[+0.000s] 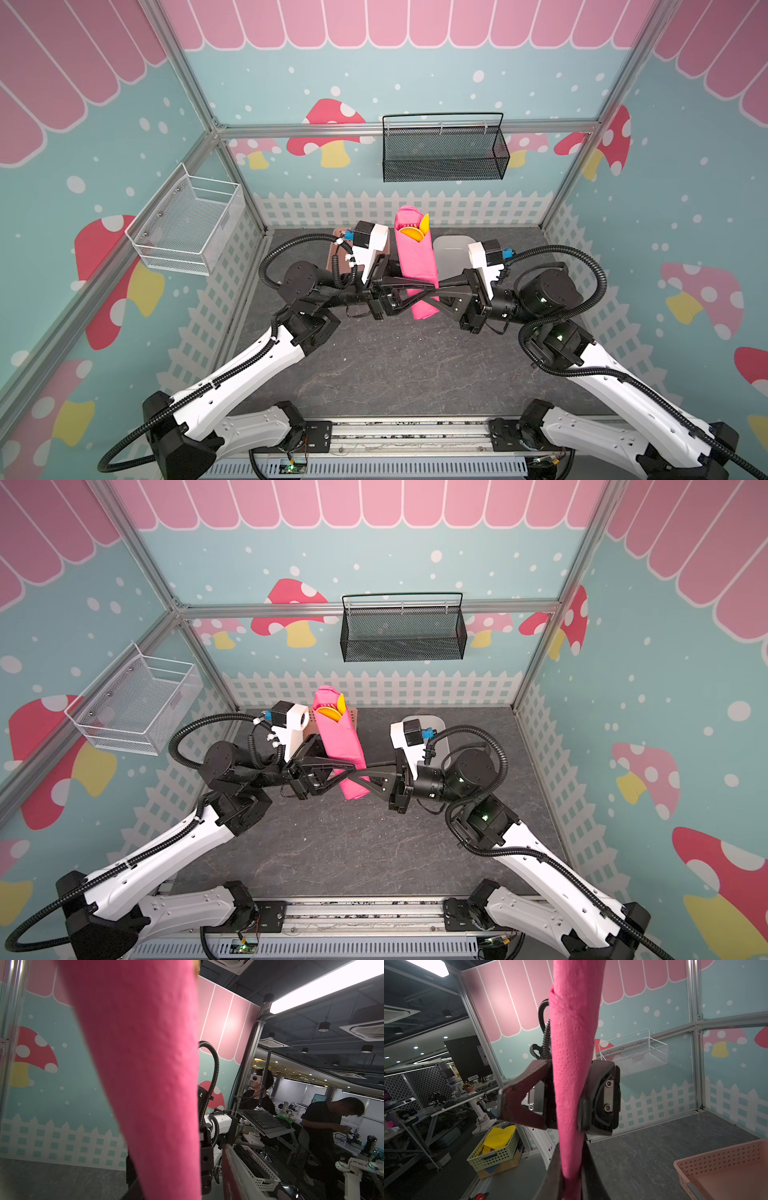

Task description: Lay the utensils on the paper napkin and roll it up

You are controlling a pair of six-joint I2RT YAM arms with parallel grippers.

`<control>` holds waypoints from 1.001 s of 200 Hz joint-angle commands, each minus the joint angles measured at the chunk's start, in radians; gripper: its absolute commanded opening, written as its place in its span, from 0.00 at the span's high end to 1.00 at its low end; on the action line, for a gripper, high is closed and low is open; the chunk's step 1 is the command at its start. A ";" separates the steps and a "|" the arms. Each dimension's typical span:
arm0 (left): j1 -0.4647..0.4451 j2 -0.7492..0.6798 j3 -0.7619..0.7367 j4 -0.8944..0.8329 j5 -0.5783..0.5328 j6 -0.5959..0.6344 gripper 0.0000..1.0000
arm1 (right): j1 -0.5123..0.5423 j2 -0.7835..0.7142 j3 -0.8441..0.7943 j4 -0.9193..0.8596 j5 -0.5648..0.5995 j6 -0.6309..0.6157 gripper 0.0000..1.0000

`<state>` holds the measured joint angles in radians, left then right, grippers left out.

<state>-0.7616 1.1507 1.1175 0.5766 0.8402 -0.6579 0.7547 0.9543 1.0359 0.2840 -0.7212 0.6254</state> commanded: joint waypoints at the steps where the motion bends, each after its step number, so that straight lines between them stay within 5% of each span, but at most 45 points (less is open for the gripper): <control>1: -0.002 -0.044 -0.009 0.028 0.007 0.018 0.57 | -0.005 -0.029 -0.010 0.012 0.059 -0.003 1.00; 200: -0.002 -0.089 -0.007 -0.104 -0.031 0.088 0.82 | -0.005 -0.069 -0.056 -0.041 0.143 -0.033 1.00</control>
<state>-0.7597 1.1038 1.0908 0.4881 0.7830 -0.6014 0.7612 0.8959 0.9997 0.2546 -0.6601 0.6056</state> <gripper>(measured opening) 0.191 0.125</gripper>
